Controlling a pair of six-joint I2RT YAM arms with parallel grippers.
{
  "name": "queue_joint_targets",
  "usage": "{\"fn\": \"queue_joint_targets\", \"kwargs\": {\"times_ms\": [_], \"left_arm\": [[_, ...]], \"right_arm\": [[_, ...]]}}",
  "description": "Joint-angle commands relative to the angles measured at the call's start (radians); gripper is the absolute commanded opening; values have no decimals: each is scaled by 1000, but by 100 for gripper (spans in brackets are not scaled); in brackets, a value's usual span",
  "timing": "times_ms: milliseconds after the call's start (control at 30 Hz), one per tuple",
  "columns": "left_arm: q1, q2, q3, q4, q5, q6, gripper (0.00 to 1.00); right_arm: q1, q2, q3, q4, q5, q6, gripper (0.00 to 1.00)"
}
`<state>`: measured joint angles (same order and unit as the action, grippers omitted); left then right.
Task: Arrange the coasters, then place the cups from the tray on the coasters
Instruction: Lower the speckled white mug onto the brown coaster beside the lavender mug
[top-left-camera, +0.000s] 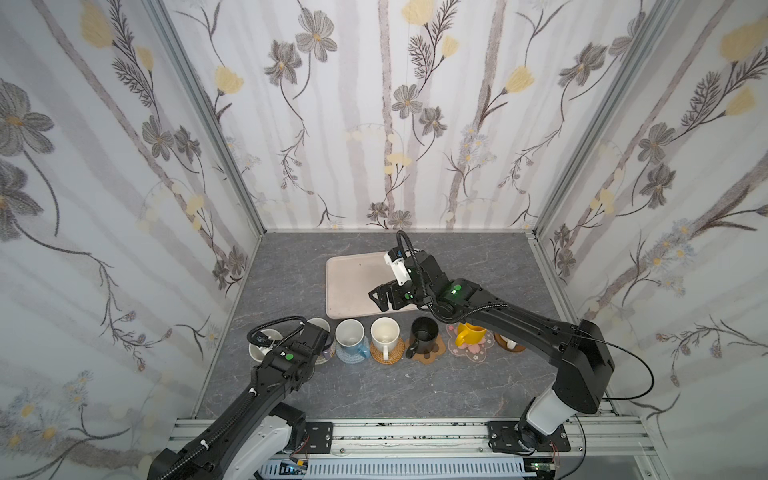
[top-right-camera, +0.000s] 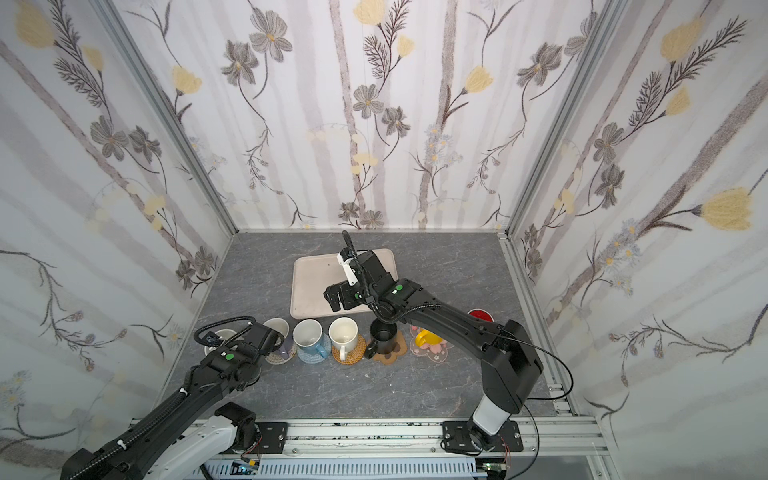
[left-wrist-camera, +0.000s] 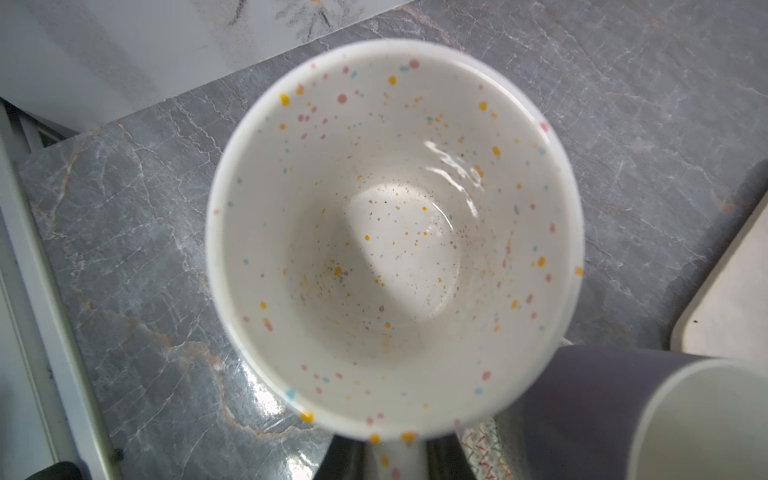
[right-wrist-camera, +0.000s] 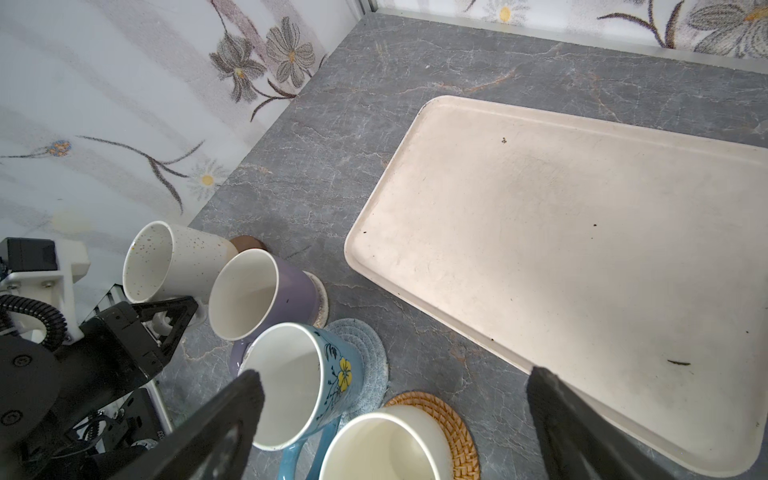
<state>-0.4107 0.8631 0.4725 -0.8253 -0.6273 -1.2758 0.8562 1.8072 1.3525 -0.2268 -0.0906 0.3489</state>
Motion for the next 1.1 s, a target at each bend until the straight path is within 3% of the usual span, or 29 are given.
{"fn": "queue_joint_targets", "kwargs": {"times_ms": [0, 433, 733, 1067], "left_arm": [[-2, 8, -3, 5, -78, -35, 0], [-2, 27, 21, 18, -95, -5, 0], [-2, 62, 21, 31, -95, -11, 8], [-2, 60, 27, 38, -107, 14, 30]], "right_arm": [[1, -3, -5, 16, 11, -11, 100], [0, -3, -29, 30, 19, -15, 100], [1, -2, -45, 44, 32, -18, 100], [0, -1, -55, 50, 35, -19, 100]]}}
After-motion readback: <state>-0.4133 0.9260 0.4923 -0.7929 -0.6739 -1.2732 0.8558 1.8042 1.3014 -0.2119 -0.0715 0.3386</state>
